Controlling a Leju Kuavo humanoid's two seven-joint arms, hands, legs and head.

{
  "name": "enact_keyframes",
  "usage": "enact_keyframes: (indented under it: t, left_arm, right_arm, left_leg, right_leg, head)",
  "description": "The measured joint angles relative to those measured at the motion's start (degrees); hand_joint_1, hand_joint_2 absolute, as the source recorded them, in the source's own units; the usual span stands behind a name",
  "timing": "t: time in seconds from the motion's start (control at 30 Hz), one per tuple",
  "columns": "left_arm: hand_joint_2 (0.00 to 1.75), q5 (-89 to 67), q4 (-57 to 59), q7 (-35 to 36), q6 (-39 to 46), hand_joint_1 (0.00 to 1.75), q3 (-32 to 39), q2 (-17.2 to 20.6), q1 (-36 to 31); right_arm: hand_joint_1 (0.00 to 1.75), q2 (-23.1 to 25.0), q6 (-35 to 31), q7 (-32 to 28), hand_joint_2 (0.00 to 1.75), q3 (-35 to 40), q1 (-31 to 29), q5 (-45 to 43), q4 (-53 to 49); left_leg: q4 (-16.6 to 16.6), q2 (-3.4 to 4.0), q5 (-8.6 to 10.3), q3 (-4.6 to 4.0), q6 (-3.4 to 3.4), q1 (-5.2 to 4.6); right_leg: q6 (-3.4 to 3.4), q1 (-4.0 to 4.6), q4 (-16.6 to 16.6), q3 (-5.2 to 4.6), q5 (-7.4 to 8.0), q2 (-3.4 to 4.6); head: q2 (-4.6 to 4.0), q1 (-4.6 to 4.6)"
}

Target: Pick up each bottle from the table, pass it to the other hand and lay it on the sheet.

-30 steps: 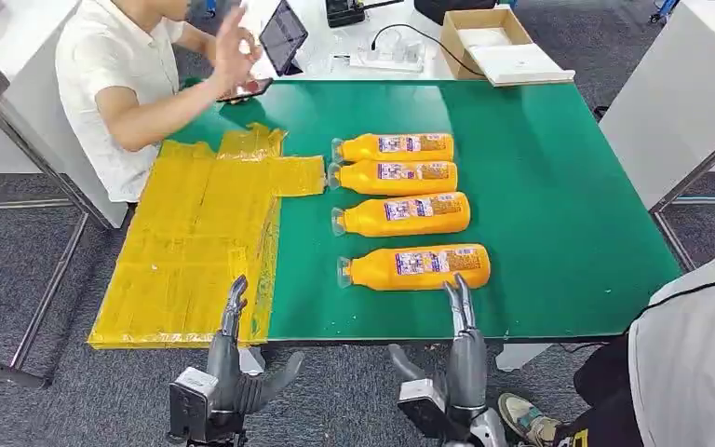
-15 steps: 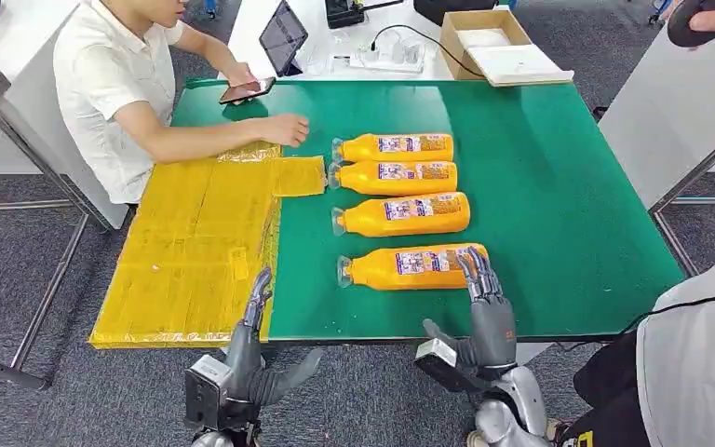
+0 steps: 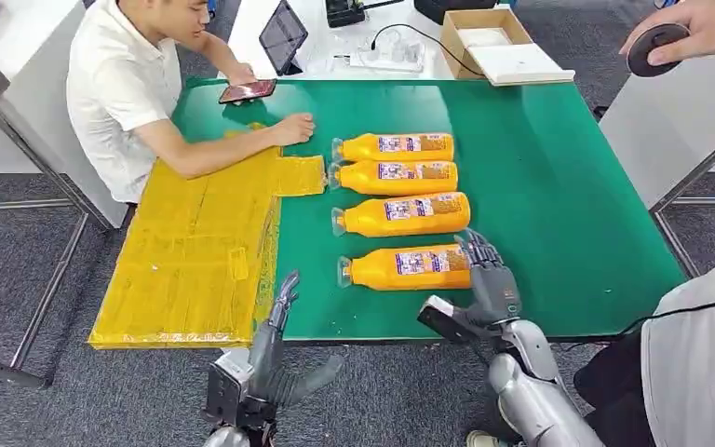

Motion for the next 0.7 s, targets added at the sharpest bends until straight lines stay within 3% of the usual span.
enact_keyframes:
  t: [0.23,0.5,0.7]
  left_arm:
    - [1.75,0.1,0.8,-0.1,-0.5,0.0,-0.9,-0.3,-0.6]
    - [1.75,0.1,0.5,0.1,-0.8,0.0,-1.1,-0.8,-0.7]
    - [1.75,0.0,0.4,0.2,-1.0,0.0,-1.0,-0.8,-0.7]
  right_arm:
    - [0.0,1.5,2.2,1.9,1.75,2.6,-4.9,2.5,7.1]
    - [0.0,1.7,9.3,12.3,1.75,7.8,-12.4,8.8,14.3]
    - [0.0,1.7,13.5,15.8,1.75,10.3,-15.6,10.7,17.4]
  left_leg:
    - [0.0,-0.02,0.01,0.0,0.0,0.0]
    - [0.0,-0.01,0.02,0.07,0.0,0.0]
    - [0.0,0.0,0.02,0.2,0.01,-0.01]
  right_leg:
    - [0.01,0.01,0.0,0.01,0.01,0.0]
    - [0.0,0.01,0.0,0.04,0.01,0.0]
    - [0.01,0.0,0.0,0.17,0.02,0.0]
  head:
    - [0.0,0.0]
    - [0.0,-0.02]
    - [0.0,-0.02]
